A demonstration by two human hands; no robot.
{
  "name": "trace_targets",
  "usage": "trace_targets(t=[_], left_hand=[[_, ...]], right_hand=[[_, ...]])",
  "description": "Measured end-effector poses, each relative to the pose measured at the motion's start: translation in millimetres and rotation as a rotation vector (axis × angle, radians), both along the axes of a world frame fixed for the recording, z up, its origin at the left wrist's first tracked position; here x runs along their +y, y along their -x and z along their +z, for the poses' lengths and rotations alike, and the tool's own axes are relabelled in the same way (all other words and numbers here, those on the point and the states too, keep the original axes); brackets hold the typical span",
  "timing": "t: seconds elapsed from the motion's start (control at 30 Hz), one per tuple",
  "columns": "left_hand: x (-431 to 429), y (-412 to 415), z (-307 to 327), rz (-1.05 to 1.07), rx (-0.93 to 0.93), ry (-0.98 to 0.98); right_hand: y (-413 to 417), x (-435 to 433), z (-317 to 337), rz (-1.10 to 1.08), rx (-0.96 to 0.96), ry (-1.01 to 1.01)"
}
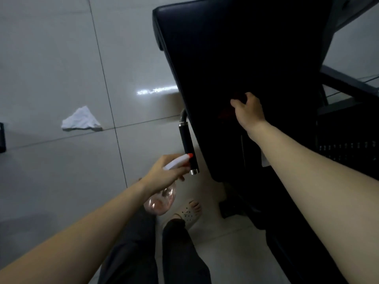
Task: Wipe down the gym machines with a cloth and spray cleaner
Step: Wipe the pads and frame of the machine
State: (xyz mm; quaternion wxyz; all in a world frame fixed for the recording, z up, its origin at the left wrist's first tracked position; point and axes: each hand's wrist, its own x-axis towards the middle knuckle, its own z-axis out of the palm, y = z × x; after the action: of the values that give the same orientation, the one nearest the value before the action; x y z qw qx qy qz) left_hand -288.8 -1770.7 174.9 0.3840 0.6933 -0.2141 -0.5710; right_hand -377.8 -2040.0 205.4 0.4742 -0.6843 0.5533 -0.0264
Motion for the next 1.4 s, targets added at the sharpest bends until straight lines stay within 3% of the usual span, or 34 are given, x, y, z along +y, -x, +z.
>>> trace_targets(t=[0.1, 0.27, 0.63, 0.97, 1.1, 1.23, 1.4], left_hand=[[5.4, -0.1, -17.2, -0.026, 0.046, -0.020], [6.8, -23.5, -36.4, 0.098, 0.069, -0.044], [-38.8, -131.3, -19.6, 0.292, 0.018, 0.047], [-86.7, -216.9, 8.7, 0.264, -0.077, 0.112], [-103.3, -262.2, 14.3, 0.196, -0.075, 0.132], [-131.9, -296.8, 28.1, 0.259, -0.127, 0.084], [-172.9, -327.7, 56.9, -0.017, -0.226, 0.119]], right_hand=[[-9.0, 9.0, -14.7, 0.128, 0.014, -0.024], [-14.9, 12.8, -30.2, 0.282, 0.220, 0.146], [-48.4, -3.5, -10.7, 0.355, 0.528, -0.062], [-50.8, -3.3, -5.7, 0.324, 0.567, -0.173], [-49.1, 1.6, -7.1, 0.294, 0.537, -0.114], [-40.7, 5.8, -7.9, 0.220, 0.487, -0.018], [-47.3, -13.1, 18.7, 0.099, 0.264, 0.045]])
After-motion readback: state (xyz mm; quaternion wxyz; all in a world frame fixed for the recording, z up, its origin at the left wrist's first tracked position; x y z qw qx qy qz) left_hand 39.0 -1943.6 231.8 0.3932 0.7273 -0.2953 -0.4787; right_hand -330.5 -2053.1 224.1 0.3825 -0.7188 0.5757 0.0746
